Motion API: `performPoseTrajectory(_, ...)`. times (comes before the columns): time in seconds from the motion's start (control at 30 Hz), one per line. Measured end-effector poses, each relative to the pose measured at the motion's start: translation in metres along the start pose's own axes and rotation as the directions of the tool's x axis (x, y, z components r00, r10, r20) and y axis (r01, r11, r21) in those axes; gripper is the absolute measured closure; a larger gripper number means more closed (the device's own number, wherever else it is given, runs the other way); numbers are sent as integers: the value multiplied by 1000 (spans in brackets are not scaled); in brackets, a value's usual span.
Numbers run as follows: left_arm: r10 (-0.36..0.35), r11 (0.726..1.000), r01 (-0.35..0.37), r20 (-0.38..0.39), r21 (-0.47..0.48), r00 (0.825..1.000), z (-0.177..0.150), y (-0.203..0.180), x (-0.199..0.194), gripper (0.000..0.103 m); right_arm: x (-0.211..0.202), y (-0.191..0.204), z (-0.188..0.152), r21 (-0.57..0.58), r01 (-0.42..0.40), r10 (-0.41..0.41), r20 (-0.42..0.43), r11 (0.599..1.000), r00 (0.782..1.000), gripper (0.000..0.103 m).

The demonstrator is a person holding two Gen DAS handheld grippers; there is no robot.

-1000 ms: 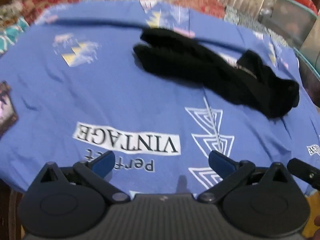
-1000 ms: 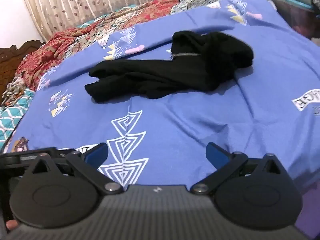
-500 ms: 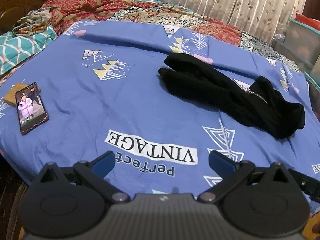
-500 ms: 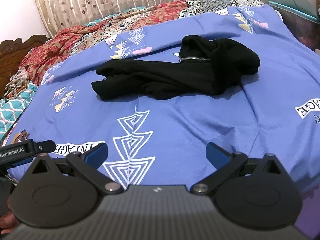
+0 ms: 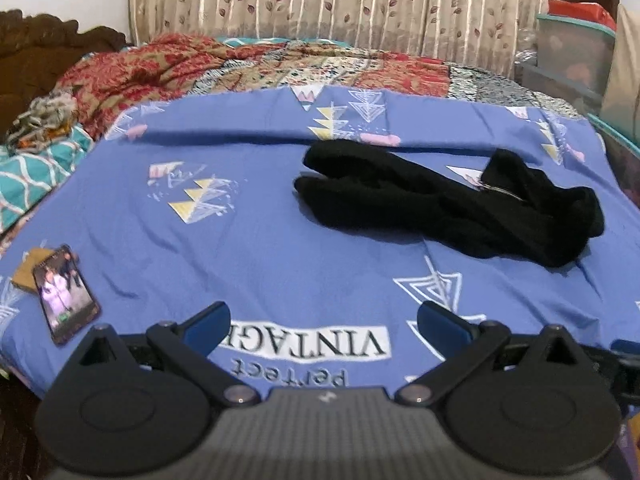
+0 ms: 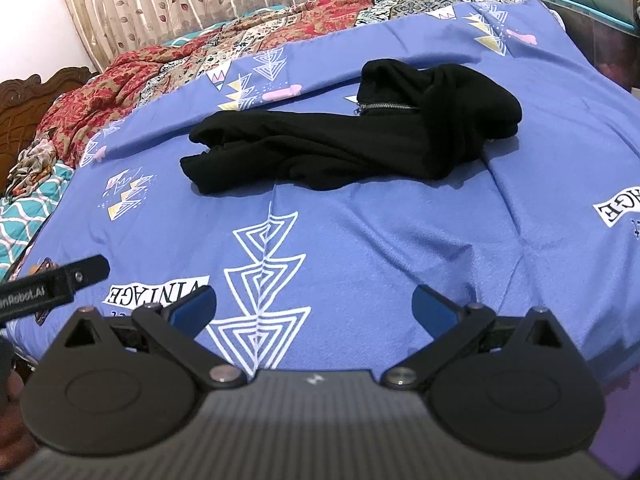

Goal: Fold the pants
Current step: 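Move both tools toward the crumpled black pants on the bed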

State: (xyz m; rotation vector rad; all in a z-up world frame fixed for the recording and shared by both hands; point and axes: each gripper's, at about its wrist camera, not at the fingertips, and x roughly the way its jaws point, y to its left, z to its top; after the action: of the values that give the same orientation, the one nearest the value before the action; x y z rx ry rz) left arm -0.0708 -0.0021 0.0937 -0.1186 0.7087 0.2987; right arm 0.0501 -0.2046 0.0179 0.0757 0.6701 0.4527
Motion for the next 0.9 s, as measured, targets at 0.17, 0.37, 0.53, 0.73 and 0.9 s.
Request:
performPoseTrajectory(0.17, 54, 999, -54, -28, -4, 998, 9, 8, 8, 0, 0, -3, 0, 12, 8, -8, -1, 1000, 1000, 0)
performPoseTrajectory(0.37, 75, 997, -75, -64, 10, 995, 6, 12, 12, 0, 0, -2, 1, 11, 6, -6, -3, 1000, 1000, 0)
performPoseTrajectory(0.53, 82, 996, -81, -88, 23, 993, 2, 10, 15, 0, 0, -6, 1, 27, 5, -4, -11, 1000, 1000, 0)
performPoseTrajectory(0.73, 99, 995, -98, -108, 20, 989, 1, 9, 17, 0, 1, -10, 1, 42, 2, -1, -18, 999, 1000, 0)
performPoseTrajectory(0.9, 99, 995, -97, -114, 24, 989, 0, 7, 17, 0, 2, -13, 1, 54, -2, 3, -26, 999, 1000, 0)
